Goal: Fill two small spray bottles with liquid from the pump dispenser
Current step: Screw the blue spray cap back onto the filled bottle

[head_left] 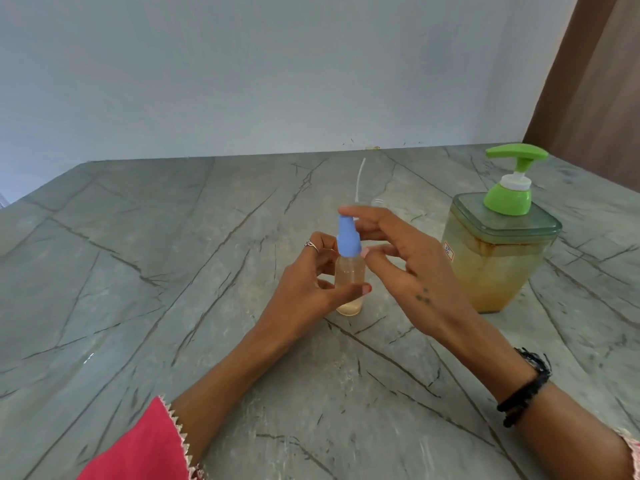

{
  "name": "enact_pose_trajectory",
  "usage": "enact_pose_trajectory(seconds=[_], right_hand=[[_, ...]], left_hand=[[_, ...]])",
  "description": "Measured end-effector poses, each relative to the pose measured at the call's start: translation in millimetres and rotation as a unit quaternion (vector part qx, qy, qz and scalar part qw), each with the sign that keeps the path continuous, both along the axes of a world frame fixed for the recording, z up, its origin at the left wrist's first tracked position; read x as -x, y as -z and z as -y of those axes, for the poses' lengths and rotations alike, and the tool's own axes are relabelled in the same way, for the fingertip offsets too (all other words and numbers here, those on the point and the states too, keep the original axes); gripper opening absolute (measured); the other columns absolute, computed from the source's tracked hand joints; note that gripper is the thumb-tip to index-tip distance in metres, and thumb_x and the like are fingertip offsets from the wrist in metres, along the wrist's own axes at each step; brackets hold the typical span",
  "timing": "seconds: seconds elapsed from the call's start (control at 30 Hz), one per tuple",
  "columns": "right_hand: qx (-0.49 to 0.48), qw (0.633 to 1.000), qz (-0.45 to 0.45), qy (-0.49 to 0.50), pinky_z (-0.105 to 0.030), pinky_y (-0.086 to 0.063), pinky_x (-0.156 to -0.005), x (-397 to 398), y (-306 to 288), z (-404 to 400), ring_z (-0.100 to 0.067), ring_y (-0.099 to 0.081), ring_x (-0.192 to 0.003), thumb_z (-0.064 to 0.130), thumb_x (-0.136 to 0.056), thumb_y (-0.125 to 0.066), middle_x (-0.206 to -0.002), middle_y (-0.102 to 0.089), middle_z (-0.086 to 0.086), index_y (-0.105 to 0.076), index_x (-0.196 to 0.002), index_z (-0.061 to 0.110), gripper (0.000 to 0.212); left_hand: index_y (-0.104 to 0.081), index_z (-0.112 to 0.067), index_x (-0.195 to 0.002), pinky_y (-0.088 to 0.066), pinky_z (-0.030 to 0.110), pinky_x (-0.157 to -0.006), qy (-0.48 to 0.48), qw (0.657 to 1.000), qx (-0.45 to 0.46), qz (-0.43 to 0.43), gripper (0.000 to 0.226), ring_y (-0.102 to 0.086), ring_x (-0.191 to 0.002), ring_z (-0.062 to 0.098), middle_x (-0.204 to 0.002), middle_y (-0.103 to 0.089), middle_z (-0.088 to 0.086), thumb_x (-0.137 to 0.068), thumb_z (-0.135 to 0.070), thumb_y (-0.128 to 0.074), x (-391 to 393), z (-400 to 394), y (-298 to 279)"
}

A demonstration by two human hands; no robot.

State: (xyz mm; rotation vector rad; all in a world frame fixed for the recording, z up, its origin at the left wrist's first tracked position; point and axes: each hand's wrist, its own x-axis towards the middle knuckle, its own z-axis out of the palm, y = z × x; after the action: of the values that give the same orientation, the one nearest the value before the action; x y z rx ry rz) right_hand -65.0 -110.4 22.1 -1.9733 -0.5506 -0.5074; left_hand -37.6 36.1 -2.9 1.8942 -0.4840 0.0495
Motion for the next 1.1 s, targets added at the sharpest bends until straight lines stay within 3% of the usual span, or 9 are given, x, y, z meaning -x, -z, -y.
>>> enact_pose_trajectory(seconds=[0.1, 0.23, 0.4, 0.6, 0.67, 0.8, 0.87, 1.03, 1.1], right_hand=[[-0.017, 1.0, 0.009, 0.007, -0.02, -0.05, -0.087, 0.5, 0.7, -0.4, -0.003, -0.058, -0.109, 0.018, -0.087, -0.045, -0.113, -0.063, 0.011, -0.057, -0.118, 0.034, 0.037], [-0.029, 0.999, 0.011, 0.029, -0.021, -0.049, -0.09, -0.8, 2.4, -1.1, -0.001, -0.058, -0.109, 0.029, -0.091, -0.057, -0.111, -0.062, 0.021, -0.055, -0.112, 0.041, 0.024], [-0.015, 1.0, 0.009, 0.02, -0.006, -0.042, -0.088, 1.6, 4.9, -6.9, 0.009, -0.056, -0.105, 0.015, -0.094, -0.056, -0.106, -0.057, 0.03, -0.05, -0.117, 0.039, 0.033], [-0.052, 0.996, 0.019, 0.065, -0.016, -0.048, -0.08, -0.4, 7.0, -8.9, -0.001, -0.06, -0.09, 0.024, -0.083, -0.071, -0.089, -0.061, 0.018, -0.042, -0.101, 0.043, 0.04], [-0.062, 0.995, 0.017, 0.079, -0.014, -0.046, -0.077, -1.8, 10.0, -9.7, -0.003, -0.056, -0.087, 0.027, -0.078, -0.076, -0.088, -0.056, 0.014, -0.038, -0.099, 0.042, 0.046], [-0.054, 0.996, 0.022, 0.064, -0.016, -0.043, -0.089, -1.9, 13.4, -11.8, -0.004, -0.049, -0.109, 0.033, -0.074, -0.076, -0.116, -0.049, 0.016, -0.032, -0.116, 0.043, 0.061], [-0.06, 0.997, 0.016, 0.037, -0.021, -0.042, -0.097, -0.8, 13.2, -11.4, -0.004, -0.048, -0.117, 0.027, -0.077, -0.069, -0.127, -0.049, 0.014, -0.03, -0.121, 0.04, 0.06], [-0.075, 0.996, -0.001, 0.039, -0.012, -0.042, -0.094, -1.4, 12.6, -9.8, 0.004, -0.058, -0.106, 0.02, -0.084, -0.069, -0.102, -0.056, 0.043, -0.041, -0.128, 0.025, 0.052], [-0.084, 0.994, -0.002, 0.066, -0.015, -0.044, -0.091, -2.7, 12.3, -9.7, 0.003, -0.06, -0.097, 0.024, -0.077, -0.077, -0.089, -0.063, 0.031, -0.034, -0.119, 0.04, 0.062]], left_hand=[[-0.048, -0.022, -0.108, -0.055, 0.038, -0.083, -0.013, 1.0, 0.002, 0.0, 0.053, -0.064, -0.096, 0.014, -0.105, -0.065, -0.001, -0.063, -0.037, -0.072, -1.3, -1.8, -0.4], [-0.048, -0.025, -0.101, -0.054, 0.033, -0.081, -0.013, 1.0, 0.001, 0.002, 0.043, -0.064, -0.094, 0.014, -0.101, -0.066, -0.001, -0.069, -0.03, -0.077, -1.2, -2.6, -0.7], [-0.049, -0.022, -0.105, -0.055, 0.039, -0.083, -0.011, 1.0, 0.004, 0.005, 0.05, -0.065, -0.094, 0.014, -0.102, -0.067, -0.001, -0.063, -0.036, -0.073, -1.2, -2.5, -2.1], [-0.048, -0.02, -0.103, -0.053, 0.031, -0.081, -0.005, 1.0, -0.007, 0.008, 0.043, -0.064, -0.098, 0.015, -0.104, -0.066, 0.0, -0.071, -0.027, -0.077, 1.3, -1.9, -3.1], [-0.049, -0.021, -0.099, -0.053, 0.034, -0.081, -0.005, 1.0, -0.004, 0.011, 0.039, -0.064, -0.096, 0.015, -0.099, -0.066, -0.002, -0.072, -0.023, -0.076, 1.8, -2.3, -2.9], [-0.05, -0.023, -0.095, -0.054, 0.042, -0.083, -0.008, 1.0, -0.002, 0.018, 0.036, -0.066, -0.09, 0.012, -0.092, -0.067, -0.007, -0.069, -0.029, -0.073, 2.7, -1.7, -2.4], [-0.049, -0.024, -0.094, -0.054, 0.043, -0.084, -0.008, 1.0, 0.003, 0.015, 0.037, -0.066, -0.091, 0.013, -0.095, -0.068, -0.004, -0.067, -0.03, -0.073, 3.7, -0.3, -3.2], [-0.05, -0.018, -0.101, -0.052, 0.038, -0.085, -0.013, 1.0, 0.013, 0.006, 0.044, -0.066, -0.091, 0.013, -0.096, -0.068, -0.003, -0.066, -0.03, -0.074, 5.3, -0.7, -4.7], [-0.05, -0.016, -0.102, -0.051, 0.039, -0.089, -0.012, 1.0, 0.008, 0.005, 0.043, -0.065, -0.095, 0.014, -0.099, -0.068, -0.002, -0.07, -0.023, -0.077, 4.8, -0.4, -4.9]])
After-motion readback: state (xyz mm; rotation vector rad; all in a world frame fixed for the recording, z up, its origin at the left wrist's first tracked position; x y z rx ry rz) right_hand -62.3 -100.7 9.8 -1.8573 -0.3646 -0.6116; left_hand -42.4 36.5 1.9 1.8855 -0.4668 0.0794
